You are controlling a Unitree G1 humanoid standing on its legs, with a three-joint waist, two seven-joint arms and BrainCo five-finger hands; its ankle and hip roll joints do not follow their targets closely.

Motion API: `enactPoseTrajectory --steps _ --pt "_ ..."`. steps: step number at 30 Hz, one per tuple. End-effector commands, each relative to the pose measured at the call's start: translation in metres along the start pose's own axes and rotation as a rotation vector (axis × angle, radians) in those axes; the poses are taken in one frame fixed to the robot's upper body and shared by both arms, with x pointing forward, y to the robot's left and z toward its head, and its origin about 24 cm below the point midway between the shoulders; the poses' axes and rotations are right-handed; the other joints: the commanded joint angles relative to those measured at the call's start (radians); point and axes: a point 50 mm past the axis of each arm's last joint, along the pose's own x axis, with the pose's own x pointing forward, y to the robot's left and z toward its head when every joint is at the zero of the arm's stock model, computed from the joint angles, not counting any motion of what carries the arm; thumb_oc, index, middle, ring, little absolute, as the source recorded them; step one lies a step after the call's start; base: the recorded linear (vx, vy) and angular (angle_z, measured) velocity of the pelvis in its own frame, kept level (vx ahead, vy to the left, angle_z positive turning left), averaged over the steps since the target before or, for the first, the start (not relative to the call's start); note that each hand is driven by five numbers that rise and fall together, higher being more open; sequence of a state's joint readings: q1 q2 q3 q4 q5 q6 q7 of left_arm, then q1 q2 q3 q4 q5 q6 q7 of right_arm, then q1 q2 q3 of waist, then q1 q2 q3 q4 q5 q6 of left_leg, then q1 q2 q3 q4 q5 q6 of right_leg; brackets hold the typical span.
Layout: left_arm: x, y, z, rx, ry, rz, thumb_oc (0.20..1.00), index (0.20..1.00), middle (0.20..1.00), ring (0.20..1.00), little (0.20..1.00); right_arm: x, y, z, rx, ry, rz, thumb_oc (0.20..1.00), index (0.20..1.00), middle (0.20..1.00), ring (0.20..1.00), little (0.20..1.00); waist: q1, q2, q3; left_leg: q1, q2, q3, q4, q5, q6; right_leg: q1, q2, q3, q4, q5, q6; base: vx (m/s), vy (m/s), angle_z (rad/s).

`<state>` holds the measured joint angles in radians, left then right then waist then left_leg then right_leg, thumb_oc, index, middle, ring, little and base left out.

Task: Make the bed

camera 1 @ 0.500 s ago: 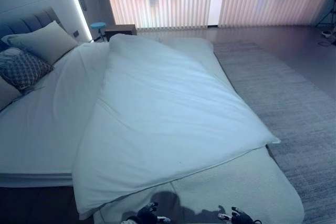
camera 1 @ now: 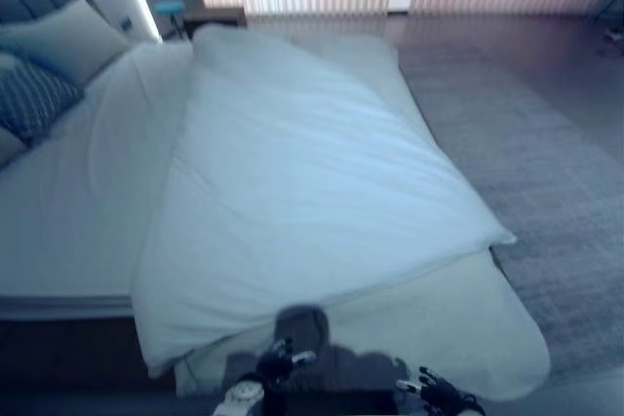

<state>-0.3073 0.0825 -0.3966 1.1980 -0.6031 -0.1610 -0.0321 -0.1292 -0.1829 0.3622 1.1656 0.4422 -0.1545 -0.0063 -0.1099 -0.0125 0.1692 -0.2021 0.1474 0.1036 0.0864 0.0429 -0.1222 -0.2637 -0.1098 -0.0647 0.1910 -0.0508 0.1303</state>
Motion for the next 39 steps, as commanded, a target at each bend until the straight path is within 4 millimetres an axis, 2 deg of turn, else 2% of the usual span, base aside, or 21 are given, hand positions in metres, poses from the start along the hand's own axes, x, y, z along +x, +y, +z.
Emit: enactPoseTrajectory --steps 1,2,4,6,9,12,15,17,26,29,30,33,35,36,39 --pt "0.013 -0.023 0.057 -0.228 -0.150 0.005 1.000 1.000 1.000 1.000 1.000 0.008 0.011 0.046 0.038 -0.164 0.013 1.000 1.000 1.000 1.000 1.000 -0.041 -0.036 0.061 -0.142 -0.061 0.016 0.097 -0.027 0.070 -0.118 0.047 0.009 0.101 0.020 -0.029 -0.18 0.017 0.09" --pt "0.015 -0.027 0.068 -0.241 -0.174 -0.002 1.000 1.000 1.000 1.000 1.000 0.008 0.011 0.056 0.037 -0.196 0.013 1.000 1.000 1.000 1.000 1.000 -0.046 -0.039 0.076 -0.174 -0.054 0.021 0.124 -0.033 0.070 -0.153 0.043 0.008 0.131 0.017 -0.027 -0.14 0.018 0.04" --pt "0.015 -0.027 0.068 -0.241 -0.174 -0.002 1.000 1.000 1.000 1.000 1.000 0.009 0.011 0.056 0.037 -0.196 0.013 1.000 1.000 1.000 1.000 1.000 -0.046 -0.039 0.073 -0.181 -0.054 0.021 0.129 -0.034 0.070 -0.159 0.043 0.008 0.135 0.016 -0.027 -0.06 0.015 0.00" --pt "0.017 -0.029 0.103 -0.321 -0.239 -0.002 1.000 1.000 1.000 1.000 1.000 0.008 0.018 0.083 0.013 -0.285 0.053 1.000 1.000 1.000 1.000 1.000 -0.061 -0.049 0.109 -0.275 -0.031 0.041 0.208 -0.052 0.064 -0.252 0.033 0.007 0.201 0.011 -0.018 -0.12 0.042 -0.12" --pt "0.018 -0.030 0.114 -0.374 -0.252 -0.009 1.000 1.000 1.000 1.000 1.000 0.007 0.022 0.091 0.023 -0.318 0.067 1.000 1.000 1.000 1.000 1.000 -0.075 -0.050 0.111 -0.326 -0.026 0.041 0.243 -0.059 0.060 -0.299 0.031 0.011 0.228 0.006 -0.018 -0.05 0.014 -0.12" --pt "0.017 -0.033 0.131 -0.508 -0.276 -0.023 1.000 1.000 1.000 1.000 1.000 0.005 0.028 0.106 0.022 -0.374 0.087 1.000 1.000 1.000 1.000 1.000 -0.090 -0.051 0.114 -0.389 -0.014 0.042 0.285 -0.068 0.055 -0.362 0.030 0.016 0.265 -0.004 -0.023 -0.03 0.005 -0.04" --pt "0.017 -0.033 0.136 -0.579 -0.281 -0.032 1.000 1.000 1.000 1.000 1.000 0.003 0.030 0.113 0.014 -0.402 0.100 1.000 1.000 1.000 1.000 1.000 -0.096 -0.052 0.112 -0.420 -0.011 0.042 0.311 -0.078 0.051 -0.390 0.033 0.020 0.281 -0.009 -0.025 -0.02 0.009 -0.10" --pt "0.016 -0.032 0.144 -0.615 -0.294 -0.045 1.000 1.000 1.000 1.000 1.000 0.000 0.035 0.121 -0.050 -0.437 0.134 1.000 1.000 1.000 1.000 1.000 -0.101 -0.054 0.113 -0.443 -0.009 0.039 0.329 -0.084 0.051 -0.414 0.036 0.025 0.293 -0.009 -0.026 -0.02 0.012 -0.06" --pt "0.015 -0.037 0.159 -0.722 -0.317 -0.035 1.000 1.000 1.000 1.000 1.000 -0.003 0.031 0.127 -0.087 -0.469 0.140 1.000 1.000 1.000 1.000 1.000 -0.107 -0.045 0.107 -0.498 -0.006 0.029 0.354 -0.088 0.050 -0.464 0.041 0.028 0.308 -0.013 -0.034 0.00 0.003 -0.01" --pt "0.011 -0.039 0.176 -0.758 -0.379 -0.069 1.000 1.000 1.000 1.000 1.000 -0.003 0.029 0.130 -0.087 -0.482 0.134 1.000 1.000 1.000 1.000 1.000 -0.109 -0.045 0.107 -0.508 -0.003 0.029 0.352 -0.086 0.048 -0.470 0.043 0.030 0.298 -0.008 -0.034 0.00 0.000 0.00" --pt "0.011 -0.039 0.176 -0.758 -0.379 -0.069 1.000 1.000 1.000 1.000 1.000 -0.003 0.029 0.130 -0.087 -0.482 0.134 1.000 1.000 1.000 1.000 1.000 -0.109 -0.045 0.107 -0.508 -0.003 0.029 0.352 -0.086 0.048 -0.470 0.043 0.030 0.298 -0.008 -0.034 0.00 0.000 0.00" --pt "0.005 -0.043 0.198 -0.790 -0.464 -0.133 1.000 1.000 1.000 1.000 1.000 -0.004 0.027 0.126 -0.088 -0.477 0.130 1.000 1.000 1.000 1.000 1.000 -0.109 -0.043 0.105 -0.506 -0.007 0.027 0.347 -0.085 0.047 -0.469 0.047 0.035 0.286 -0.005 -0.034 0.01 0.001 0.00" --pt "0.005 -0.043 0.198 -0.790 -0.464 -0.133 1.000 1.000 1.000 1.000 1.000 -0.004 0.028 0.126 -0.088 -0.477 0.130 1.000 1.000 1.000 1.000 1.000 -0.109 -0.043 0.105 -0.505 -0.007 0.027 0.346 -0.084 0.048 -0.468 0.047 0.036 0.285 -0.004 -0.034 0.00 0.000 0.00" --pt "0.000 -0.044 0.210 -0.792 -0.512 -0.171 1.000 1.000 1.000 1.000 1.000 -0.005 0.027 0.120 -0.079 -0.466 0.128 1.000 1.000 1.000 1.000 1.000 -0.106 -0.042 0.105 -0.503 -0.010 0.025 0.340 -0.082 0.049 -0.463 0.044 0.034 0.278 -0.003 -0.034 0.00 0.000 0.00" --pt "-0.003 -0.047 0.218 -0.788 -0.545 -0.210 1.000 1.000 1.000 1.000 1.000 -0.005 0.026 0.115 -0.070 -0.456 0.121 1.000 1.000 1.000 1.000 1.000 -0.103 -0.040 0.106 -0.501 -0.011 0.022 0.339 -0.081 0.049 -0.459 0.043 0.032 0.278 -0.005 -0.035 0.00 0.000 0.00"
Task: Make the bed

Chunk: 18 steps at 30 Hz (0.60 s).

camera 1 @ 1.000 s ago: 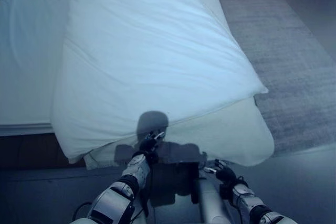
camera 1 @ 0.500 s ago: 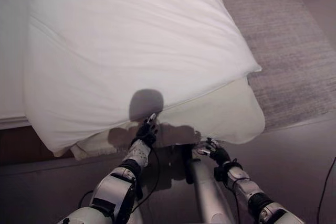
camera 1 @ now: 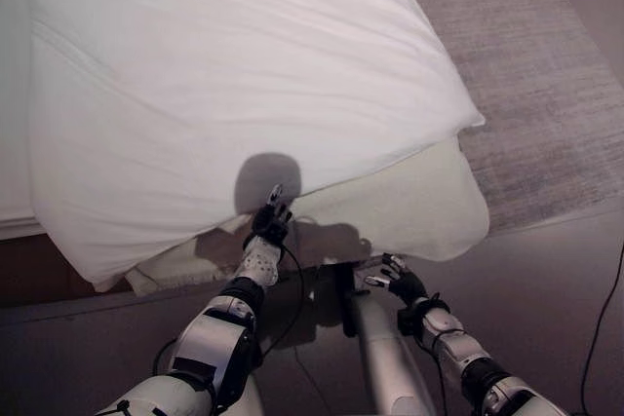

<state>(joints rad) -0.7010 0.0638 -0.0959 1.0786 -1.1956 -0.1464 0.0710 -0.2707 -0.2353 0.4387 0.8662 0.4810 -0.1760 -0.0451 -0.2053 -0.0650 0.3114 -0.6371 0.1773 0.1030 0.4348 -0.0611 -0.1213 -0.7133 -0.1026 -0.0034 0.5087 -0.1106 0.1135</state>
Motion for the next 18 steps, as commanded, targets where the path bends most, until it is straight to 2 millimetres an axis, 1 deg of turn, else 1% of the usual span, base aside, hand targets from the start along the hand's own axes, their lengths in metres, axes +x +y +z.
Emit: enactPoseTrajectory --steps 1,2,6,9,10,14,15,16,17,18 --pt "0.002 -0.046 0.016 -0.042 -0.079 -0.200 1.000 1.000 1.000 1.000 1.000 -0.007 -0.003 -0.003 -0.009 -0.036 -0.006 1.000 1.000 1.000 1.000 1.000 -0.003 0.015 -0.037 -0.064 -0.041 0.021 -0.013 0.024 0.047 -0.007 0.035 -0.033 -0.041 0.053 -0.019 0.00 0.000 0.00" --pt "0.002 -0.046 0.016 -0.042 -0.078 -0.200 1.000 1.000 1.000 1.000 1.000 -0.007 -0.003 -0.003 -0.008 -0.036 -0.006 1.000 1.000 1.000 1.000 1.000 -0.003 0.015 -0.037 -0.063 -0.041 0.020 -0.013 0.024 0.047 -0.006 0.035 -0.033 -0.042 0.053 -0.019 0.00 0.000 0.00" --pt "-0.003 -0.061 0.020 -0.076 -0.110 -0.302 1.000 1.000 1.000 1.000 1.000 -0.009 -0.002 -0.009 0.010 -0.026 -0.027 1.000 1.000 1.000 1.000 1.000 0.011 0.021 -0.032 -0.055 -0.044 0.014 -0.018 0.026 0.047 0.001 0.033 -0.038 -0.045 0.051 -0.020 0.00 0.000 0.00" --pt "-0.004 -0.060 0.020 -0.084 -0.113 -0.315 1.000 1.000 1.000 1.000 1.000 -0.010 -0.001 -0.009 0.016 -0.027 -0.036 1.000 1.000 1.000 1.000 1.000 0.017 0.021 -0.027 -0.049 -0.046 0.015 -0.019 0.026 0.048 0.004 0.033 -0.035 -0.045 0.051 -0.020 0.00 -0.002 0.01" --pt "-0.003 -0.057 0.022 -0.114 -0.120 -0.291 1.000 1.000 1.000 1.000 1.000 -0.009 0.000 -0.009 0.026 -0.023 -0.046 1.000 1.000 1.000 1.000 1.000 0.022 0.021 -0.017 -0.039 -0.047 0.015 -0.017 0.019 0.049 0.014 0.033 -0.034 -0.042 0.046 -0.019 0.00 0.000 0.00" --pt "-0.004 -0.057 0.027 -0.126 -0.139 -0.298 1.000 1.000 1.000 1.000 1.000 -0.009 0.001 -0.009 0.032 -0.027 -0.050 1.000 1.000 1.000 1.000 1.000 0.025 0.020 -0.011 -0.041 -0.049 0.013 -0.018 0.024 0.051 0.014 0.033 -0.031 -0.044 0.050 -0.019 0.00 0.000 0.00" --pt "-0.005 -0.058 0.028 -0.134 -0.146 -0.300 0.473 0.473 0.473 0.473 0.473 -0.009 0.001 -0.009 0.033 -0.026 -0.055 1.000 1.000 1.000 1.000 1.000 0.027 0.019 -0.009 -0.039 -0.049 0.014 -0.018 0.025 0.051 0.017 0.032 -0.033 -0.045 0.051 -0.018 0.00 0.000 0.00" --pt "-0.005 -0.059 0.028 -0.132 -0.148 -0.308 0.269 0.269 0.269 0.269 0.269 -0.008 0.001 -0.008 0.031 -0.030 -0.055 1.000 1.000 1.000 1.000 1.000 0.028 0.019 -0.006 -0.041 -0.049 0.013 -0.017 0.025 0.051 0.018 0.030 -0.033 -0.045 0.050 -0.018 0.00 0.000 0.00" --pt "-0.005 -0.059 0.027 -0.129 -0.146 -0.307 0.200 0.200 0.200 0.200 0.200 -0.008 0.002 -0.008 0.032 -0.030 -0.056 1.000 1.000 1.000 1.000 1.000 0.029 0.019 -0.005 -0.040 -0.049 0.013 -0.016 0.025 0.051 0.018 0.030 -0.035 -0.044 0.049 -0.019 0.00 0.000 0.00" --pt "-0.006 -0.059 0.027 -0.128 -0.151 -0.310 0.200 0.200 0.200 0.200 0.200 -0.008 0.003 -0.007 0.036 -0.034 -0.056 1.000 1.000 1.000 1.000 1.000 0.030 0.019 -0.003 -0.038 -0.050 0.011 -0.018 0.026 0.052 0.020 0.032 -0.034 -0.044 0.049 -0.019 0.00 0.000 0.00"
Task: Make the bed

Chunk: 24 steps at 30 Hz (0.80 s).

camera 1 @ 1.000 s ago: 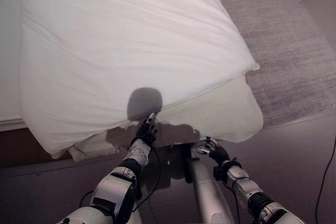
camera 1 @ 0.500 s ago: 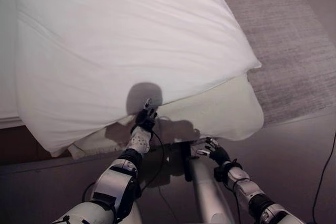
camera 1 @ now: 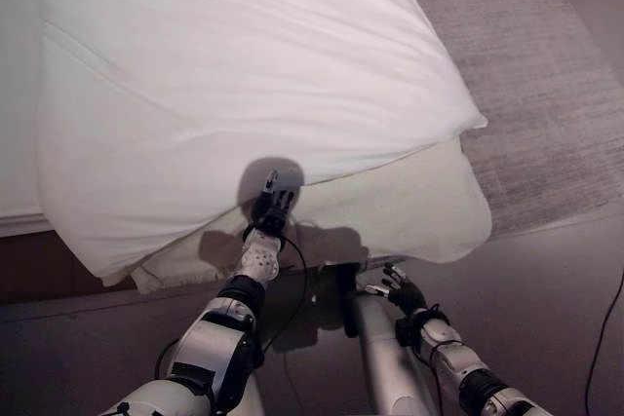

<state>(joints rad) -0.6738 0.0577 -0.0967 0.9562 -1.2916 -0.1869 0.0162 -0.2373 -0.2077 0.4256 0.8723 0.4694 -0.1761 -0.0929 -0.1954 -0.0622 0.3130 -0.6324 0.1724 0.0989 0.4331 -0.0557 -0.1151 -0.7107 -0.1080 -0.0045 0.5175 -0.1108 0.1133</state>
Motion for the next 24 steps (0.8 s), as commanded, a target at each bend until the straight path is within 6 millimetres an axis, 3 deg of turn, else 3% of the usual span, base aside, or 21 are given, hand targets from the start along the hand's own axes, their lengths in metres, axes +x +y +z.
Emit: enactPoseTrajectory --steps 1,9,15,20,21,24 --pt "0.003 -0.043 0.013 -0.012 -0.079 -0.191 0.200 0.200 0.200 0.200 0.200 -0.003 0.000 0.007 0.015 -0.070 -0.009 1.000 1.000 1.000 1.000 1.000 0.021 0.015 0.000 -0.041 -0.047 0.015 -0.017 0.020 0.047 0.020 0.038 -0.032 -0.054 0.050 -0.018 0.00 0.000 0.00" --pt "-0.003 -0.053 0.006 -0.045 -0.078 -0.268 0.200 0.200 0.200 0.200 0.200 -0.002 0.009 0.016 0.054 -0.116 0.023 1.000 1.000 1.000 1.000 1.000 0.028 0.015 0.009 -0.034 -0.054 0.013 -0.026 0.025 0.052 0.029 0.033 -0.035 -0.063 0.053 -0.018 0.00 0.000 0.00" --pt "-0.005 -0.050 0.005 -0.053 -0.084 -0.264 0.200 0.200 0.200 0.200 0.200 0.000 0.021 0.036 0.128 -0.190 0.077 1.000 1.000 1.000 1.000 1.000 0.038 0.019 0.014 -0.027 -0.058 0.016 -0.038 0.033 0.051 0.032 0.033 -0.034 -0.072 0.062 -0.015 0.00 0.000 0.00" --pt "-0.004 -0.051 0.007 -0.074 -0.094 -0.231 0.200 0.200 0.200 0.200 0.200 0.005 0.034 0.051 0.278 -0.220 0.118 1.000 1.000 1.000 1.000 1.000 0.046 0.026 0.018 -0.024 -0.063 0.012 -0.050 0.045 0.051 0.041 0.029 -0.039 -0.074 0.063 -0.015 0.00 -0.001 0.01" --pt "-0.005 -0.055 0.007 -0.091 -0.099 -0.255 0.200 0.200 0.200 0.200 0.200 0.009 0.044 0.064 0.375 -0.246 0.156 1.000 1.000 1.000 1.000 1.000 0.055 0.031 0.016 -0.020 -0.068 0.007 -0.060 0.046 0.053 0.045 0.030 -0.041 -0.077 0.061 -0.016 0.01 -0.002 0.05" --pt "-0.009 -0.064 0.003 -0.103 -0.100 -0.300 0.200 0.200 0.200 0.200 0.200 0.016 0.058 0.080 0.534 -0.256 0.190 1.000 1.000 1.000 1.000 1.000 0.074 0.042 0.016 -0.018 -0.075 -0.001 -0.067 0.049 0.054 0.051 0.026 -0.046 -0.083 0.061 -0.017 0.01 0.004 0.13"
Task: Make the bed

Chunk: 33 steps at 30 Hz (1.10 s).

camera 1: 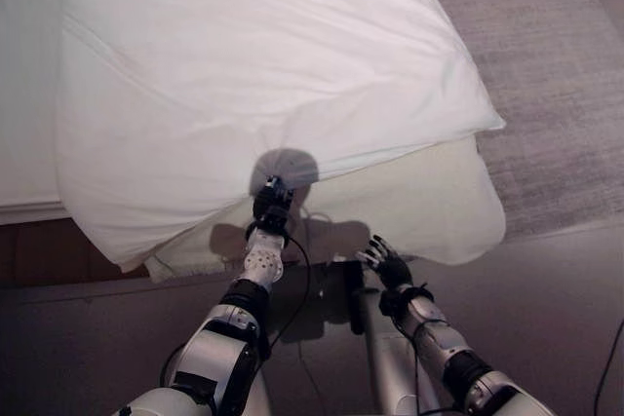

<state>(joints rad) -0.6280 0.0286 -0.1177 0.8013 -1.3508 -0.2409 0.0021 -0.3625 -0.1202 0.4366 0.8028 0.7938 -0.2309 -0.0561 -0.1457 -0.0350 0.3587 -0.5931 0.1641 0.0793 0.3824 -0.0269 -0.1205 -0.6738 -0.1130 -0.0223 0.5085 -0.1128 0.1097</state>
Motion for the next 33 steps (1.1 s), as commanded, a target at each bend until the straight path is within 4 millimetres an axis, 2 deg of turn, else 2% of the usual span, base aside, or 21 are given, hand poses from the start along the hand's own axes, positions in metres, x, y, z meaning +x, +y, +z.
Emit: enactPoseTrajectory --steps 1,5,7,9,18,21,25,26,28,29,30,31,32,33 --pt "0.001 -0.049 0.001 -0.024 -0.053 -0.210 0.200 0.200 0.200 0.200 0.200 0.010 0.030 0.014 0.301 -0.075 0.067 1.000 1.000 1.000 1.000 1.000 0.033 0.019 -0.027 -0.059 -0.072 0.014 -0.017 0.022 0.060 0.017 0.029 -0.032 -0.074 0.064 -0.014 0.01 0.005 0.12" --pt "-0.006 -0.068 0.003 -0.071 -0.076 -0.296 0.200 0.200 0.200 0.200 0.200 0.022 0.053 0.034 0.601 -0.114 0.102 1.000 1.000 1.000 1.000 1.000 0.062 0.034 -0.014 -0.050 -0.087 -0.002 -0.035 0.026 0.066 0.034 0.027 -0.040 -0.083 0.060 -0.014 0.02 0.005 0.12" --pt "-0.007 -0.070 0.005 -0.072 -0.086 -0.309 0.200 0.200 0.200 0.200 0.200 0.024 0.057 0.038 0.637 -0.119 0.121 1.000 1.000 1.000 1.000 1.000 0.069 0.036 -0.013 -0.050 -0.091 -0.007 -0.038 0.028 0.066 0.036 0.027 -0.044 -0.084 0.059 -0.015 0.02 -0.006 0.14" --pt "-0.015 -0.083 0.015 -0.092 -0.140 -0.371 0.200 0.200 0.200 0.200 0.200 0.028 0.072 0.057 0.773 -0.158 0.184 1.000 1.000 1.000 1.000 1.000 0.093 0.040 0.005 -0.039 -0.109 -0.025 -0.052 0.035 0.067 0.047 0.023 -0.054 -0.083 0.056 -0.015 0.02 -0.003 0.15" --pt "-0.039 -0.090 0.044 -0.087 -0.272 -0.434 0.200 0.200 0.200 0.200 0.200 0.021 0.079 0.112 1.068 -0.365 0.297 1.000 1.000 1.000 1.000 1.000 0.130 0.060 0.027 -0.042 -0.142 -0.065 -0.071 0.038 0.082 0.054 0.003 -0.077 -0.077 0.044 -0.009 0.02 -0.002 0.17" --pt "-0.046 -0.080 0.058 -0.058 -0.324 -0.413 0.200 0.200 0.200 0.200 0.200 0.016 0.069 0.131 1.139 -0.476 0.312 1.000 1.000 1.000 1.000 1.000 0.139 0.067 0.023 -0.042 -0.151 -0.078 -0.076 0.040 0.093 0.050 0.002 -0.077 -0.081 0.047 -0.009 0.02 0.013 0.03" --pt "-0.052 -0.074 0.070 -0.031 -0.375 -0.407 0.200 0.200 0.200 0.200 0.200 0.012 0.054 0.144 1.141 -0.555 0.304 1.000 1.000 1.000 1.000 1.000 0.142 0.074 0.017 -0.043 -0.156 -0.080 -0.079 0.037 0.097 0.046 -0.002 -0.076 -0.077 0.042 -0.006 0.01 0.006 0.00" --pt "-0.058 -0.071 0.075 -0.024 -0.399 -0.410 0.200 0.200 0.200 0.200 0.200 0.009 0.042 0.150 1.135 -0.600 0.286 1.000 1.000 1.000 1.000 1.000 0.144 0.078 0.019 -0.040 -0.158 -0.082 -0.075 0.031 0.098 0.048 -0.002 -0.075 -0.075 0.037 -0.005 0.00 0.000 0.00" --pt "-0.061 -0.069 0.077 -0.016 -0.409 -0.408 0.200 0.200 0.200 0.200 0.200 0.008 0.037 0.151 1.136 -0.613 0.275 1.000 1.000 1.000 1.000 1.000 0.146 0.080 0.013 -0.046 -0.158 -0.082 -0.078 0.037 0.099 0.042 0.000 -0.075 -0.078 0.042 -0.005 0.00 0.000 0.00" --pt "-0.064 -0.063 0.084 -0.006 -0.436 -0.393 0.200 0.200 0.200 0.200 0.200 0.006 0.022 0.156 1.122 -0.652 0.243 1.000 1.000 1.000 1.000 1.000 0.146 0.079 0.016 -0.041 -0.161 -0.084 -0.075 0.030 0.099 0.046 -0.001 -0.074 -0.075 0.035 -0.004 0.00 0.000 0.00" --pt "-0.064 -0.063 0.084 -0.006 -0.435 -0.393 0.200 0.200 0.200 0.200 0.200 0.006 0.022 0.156 1.122 -0.652 0.243 1.000 1.000 1.000 1.000 1.000 0.147 0.079 0.015 -0.045 -0.161 -0.084 -0.076 0.035 0.100 0.043 -0.001 -0.075 -0.076 0.040 -0.004 0.00 0.000 0.00" --pt "-0.067 -0.060 0.090 0.005 -0.462 -0.382 0.200 0.200 0.200 0.200 0.200 0.005 0.008 0.161 1.119 -0.687 0.203 1.000 1.000 1.000 1.000 1.000 0.147 0.081 0.011 -0.047 -0.161 -0.085 -0.078 0.034 0.101 0.037 -0.001 -0.072 -0.075 0.039 -0.003 0.00 0.000 0.00" --pt "-0.067 -0.060 0.090 0.005 -0.462 -0.382 0.200 0.200 0.200 0.200 0.200 0.005 0.008 0.161 1.119 -0.687 0.203 1.000 1.000 1.000 1.000 1.000 0.148 0.081 0.010 -0.048 -0.161 -0.085 -0.078 0.034 0.101 0.036 -0.001 -0.072 -0.074 0.039 -0.003 0.00 0.000 0.00" --pt "-0.069 -0.060 0.099 0.008 -0.503 -0.378 0.200 0.200 0.200 0.200 0.200 0.004 -0.006 0.166 1.102 -0.710 0.155 1.000 1.000 1.000 1.000 1.000 0.148 0.081 0.008 -0.054 -0.160 -0.085 -0.072 0.033 0.100 0.029 -0.001 -0.073 -0.068 0.036 -0.004 0.00 0.000 0.00"
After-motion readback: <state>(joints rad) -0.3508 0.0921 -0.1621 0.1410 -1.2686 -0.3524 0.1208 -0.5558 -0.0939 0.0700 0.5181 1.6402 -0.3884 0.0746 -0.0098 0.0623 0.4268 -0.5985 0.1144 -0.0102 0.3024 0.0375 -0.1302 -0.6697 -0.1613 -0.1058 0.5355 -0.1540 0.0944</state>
